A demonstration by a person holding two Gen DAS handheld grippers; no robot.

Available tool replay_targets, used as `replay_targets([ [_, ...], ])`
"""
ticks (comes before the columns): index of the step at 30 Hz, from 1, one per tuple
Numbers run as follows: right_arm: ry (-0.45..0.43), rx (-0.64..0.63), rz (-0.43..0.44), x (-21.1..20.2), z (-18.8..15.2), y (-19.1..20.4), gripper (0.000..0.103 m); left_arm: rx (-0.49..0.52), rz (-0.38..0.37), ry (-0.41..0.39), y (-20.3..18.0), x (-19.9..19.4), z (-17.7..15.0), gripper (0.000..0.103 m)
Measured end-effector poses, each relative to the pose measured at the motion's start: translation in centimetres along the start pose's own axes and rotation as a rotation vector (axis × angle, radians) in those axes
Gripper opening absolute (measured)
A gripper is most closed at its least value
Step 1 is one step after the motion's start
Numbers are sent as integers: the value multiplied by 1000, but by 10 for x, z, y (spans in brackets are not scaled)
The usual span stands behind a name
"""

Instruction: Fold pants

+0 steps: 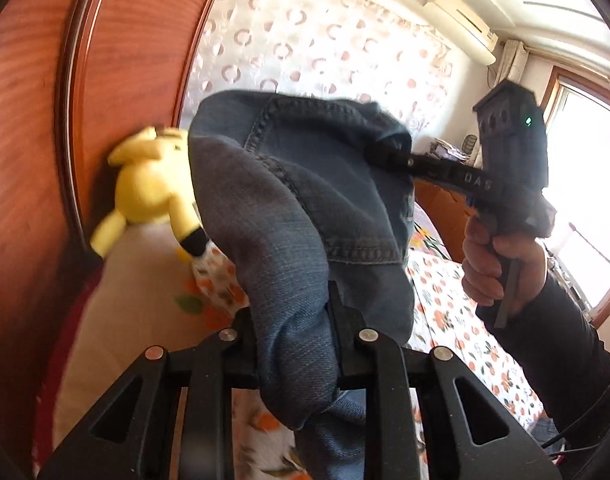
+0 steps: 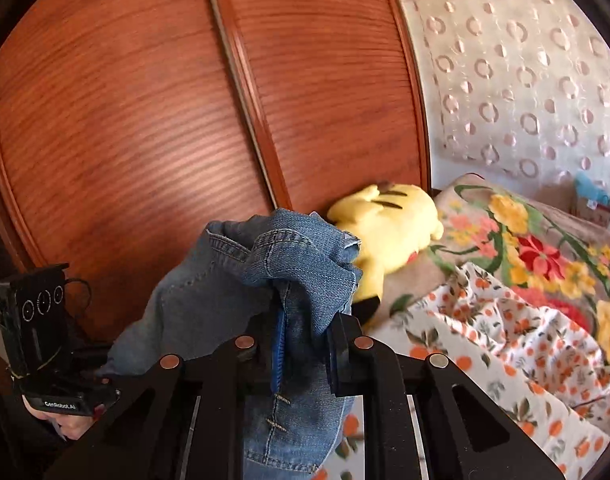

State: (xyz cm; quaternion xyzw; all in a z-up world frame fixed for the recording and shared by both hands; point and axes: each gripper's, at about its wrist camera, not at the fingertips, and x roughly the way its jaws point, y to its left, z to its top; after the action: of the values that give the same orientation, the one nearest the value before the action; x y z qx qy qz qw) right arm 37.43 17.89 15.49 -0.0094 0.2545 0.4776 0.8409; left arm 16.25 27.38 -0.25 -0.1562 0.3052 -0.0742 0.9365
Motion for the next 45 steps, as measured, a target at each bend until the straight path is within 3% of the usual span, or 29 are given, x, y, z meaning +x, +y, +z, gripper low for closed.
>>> replay_targets([
  [4, 0, 40, -38, 16, -11, -27, 16, 45, 15, 31, -2, 24, 15, 25],
  [10, 95, 127, -154, 35, -59, -96, 16, 62, -8, 174, 0, 107, 11, 25],
  [16, 154, 191, -210, 41, -90, -133, 18, 54, -11, 215, -1, 129, 13, 28],
  [19, 182, 195, -239, 55, -90, -142, 24, 77, 17, 242, -1, 132, 8, 35],
  [25, 189, 223, -243, 61, -67, -141, 38, 74, 32, 252, 1, 115, 6, 46],
  [32, 139, 126, -320, 21, -57, -101, 39, 137, 83, 163, -7, 82, 22, 50],
  [37, 106, 56, -351, 16, -55, -74, 39, 167, 61, 101, -30, 63, 33, 51],
  [40, 117, 72, -376, 16, -61, -72, 39, 193, 32, 106, -45, 69, 29, 51],
  [45, 122, 88, -465, 6, -59, -75, 39, 190, 49, 196, -45, 101, 4, 51],
])
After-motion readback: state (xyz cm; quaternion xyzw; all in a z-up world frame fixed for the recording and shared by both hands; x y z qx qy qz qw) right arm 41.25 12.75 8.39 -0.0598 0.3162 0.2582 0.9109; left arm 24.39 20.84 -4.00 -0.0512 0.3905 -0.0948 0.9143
